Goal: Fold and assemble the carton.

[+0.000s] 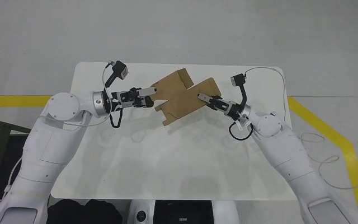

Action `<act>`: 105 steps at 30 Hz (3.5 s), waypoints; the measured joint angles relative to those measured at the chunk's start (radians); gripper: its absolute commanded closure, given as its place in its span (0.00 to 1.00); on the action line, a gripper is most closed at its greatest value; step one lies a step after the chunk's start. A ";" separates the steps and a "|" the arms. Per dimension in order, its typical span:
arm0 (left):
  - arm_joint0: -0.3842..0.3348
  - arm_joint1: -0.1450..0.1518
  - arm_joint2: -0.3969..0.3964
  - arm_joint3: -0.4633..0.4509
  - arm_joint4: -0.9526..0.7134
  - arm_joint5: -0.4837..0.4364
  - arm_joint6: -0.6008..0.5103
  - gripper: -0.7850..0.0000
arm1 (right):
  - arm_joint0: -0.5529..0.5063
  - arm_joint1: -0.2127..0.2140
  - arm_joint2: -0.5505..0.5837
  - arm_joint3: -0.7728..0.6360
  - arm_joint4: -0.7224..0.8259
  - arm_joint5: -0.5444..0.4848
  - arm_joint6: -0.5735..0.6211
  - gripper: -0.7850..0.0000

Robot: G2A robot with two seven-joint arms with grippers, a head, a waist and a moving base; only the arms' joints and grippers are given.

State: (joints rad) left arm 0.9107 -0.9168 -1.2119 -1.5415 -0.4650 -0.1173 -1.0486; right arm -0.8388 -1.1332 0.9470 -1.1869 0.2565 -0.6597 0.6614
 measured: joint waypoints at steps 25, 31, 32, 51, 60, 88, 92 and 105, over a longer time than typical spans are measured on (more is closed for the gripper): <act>-0.014 -0.016 0.022 0.049 0.071 -0.014 0.064 0.44 | 0.010 -0.025 0.004 -0.013 -0.002 -0.006 0.033 1.00; -0.013 -0.016 0.018 0.058 0.091 -0.008 0.060 0.52 | 0.010 -0.029 0.007 -0.014 -0.004 -0.006 0.041 1.00; -0.012 -0.016 0.018 0.059 0.095 -0.007 0.058 0.52 | 0.011 -0.030 0.007 -0.013 -0.004 -0.006 0.042 1.00; -0.009 -0.019 0.020 0.070 0.129 0.007 0.032 1.00 | 0.012 -0.041 0.020 -0.003 -0.008 -0.009 0.060 0.58; -0.016 -0.018 0.002 0.071 0.124 0.005 0.017 1.00 | 0.001 -0.025 0.071 0.029 -0.047 0.000 0.104 0.00; -0.048 -0.015 0.039 0.047 0.118 -0.112 -0.230 1.00 | 0.118 -0.028 -0.056 -0.036 0.254 -0.049 0.450 0.08; -0.053 -0.017 0.054 0.037 0.106 -0.129 -0.264 1.00 | 0.149 -0.034 -0.095 0.009 0.248 -0.067 0.432 0.04; -0.060 -0.017 0.061 0.043 0.078 -0.136 -0.288 1.00 | 0.188 -0.036 -0.177 0.035 0.280 -0.084 0.415 0.20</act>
State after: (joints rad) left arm 0.8502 -0.9340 -1.1513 -1.4987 -0.3866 -0.2537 -1.3364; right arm -0.6512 -1.1696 0.7701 -1.1516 0.5361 -0.7440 1.0762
